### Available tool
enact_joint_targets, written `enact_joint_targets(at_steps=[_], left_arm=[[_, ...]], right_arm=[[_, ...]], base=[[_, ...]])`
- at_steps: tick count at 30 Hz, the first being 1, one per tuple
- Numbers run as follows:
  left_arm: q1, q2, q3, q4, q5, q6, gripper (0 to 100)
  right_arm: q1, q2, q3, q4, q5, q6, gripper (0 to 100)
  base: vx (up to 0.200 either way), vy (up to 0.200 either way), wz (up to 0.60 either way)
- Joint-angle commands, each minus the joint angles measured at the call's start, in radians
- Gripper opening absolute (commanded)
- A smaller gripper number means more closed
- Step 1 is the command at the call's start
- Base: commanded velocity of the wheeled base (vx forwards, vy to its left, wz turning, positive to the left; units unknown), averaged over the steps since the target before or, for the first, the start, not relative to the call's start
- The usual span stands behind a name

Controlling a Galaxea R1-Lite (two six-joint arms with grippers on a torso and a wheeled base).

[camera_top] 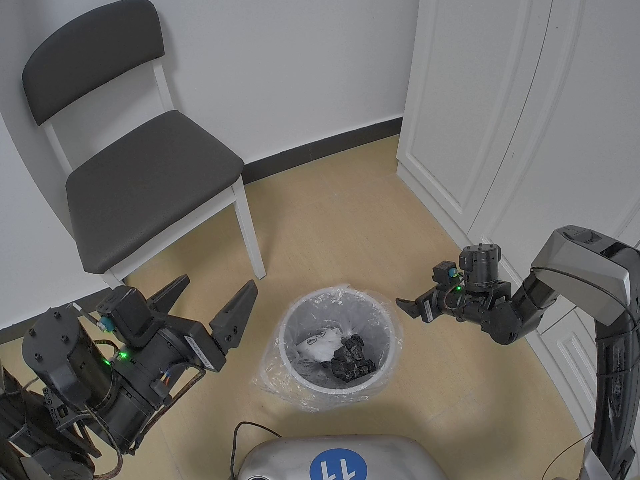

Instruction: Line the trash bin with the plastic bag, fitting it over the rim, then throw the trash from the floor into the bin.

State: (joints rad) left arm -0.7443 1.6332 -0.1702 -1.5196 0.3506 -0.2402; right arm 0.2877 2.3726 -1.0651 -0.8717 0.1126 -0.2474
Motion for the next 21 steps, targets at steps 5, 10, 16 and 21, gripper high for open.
enact_joint_targets(at_steps=[5, 10, 16, 21], left_arm=[[-0.017, -0.003, -0.003, -0.001, 0.001, -0.001, 100], [-0.026, 0.004, -0.005, -0.001, 0.001, -0.001, 100], [-0.029, 0.004, -0.005, -0.001, 0.001, -0.002, 100], [-0.05, 0.0, 0.0, -0.001, 0.002, -0.002, 100]], right_arm=[[-0.048, 0.102, 0.036, 0.0, 0.01, -0.11, 100], [-0.116, 0.132, 0.02, 0.02, 0.019, -0.423, 100], [-0.128, 0.131, 0.04, 0.039, 0.134, -0.639, 100], [-0.093, 0.142, 0.031, 0.062, 0.18, -0.694, 100]], base=[[0.0, 0.0, 0.0], [0.0, 0.0, 0.0], [0.0, 0.0, 0.0], [0.0, 0.0, 0.0]])
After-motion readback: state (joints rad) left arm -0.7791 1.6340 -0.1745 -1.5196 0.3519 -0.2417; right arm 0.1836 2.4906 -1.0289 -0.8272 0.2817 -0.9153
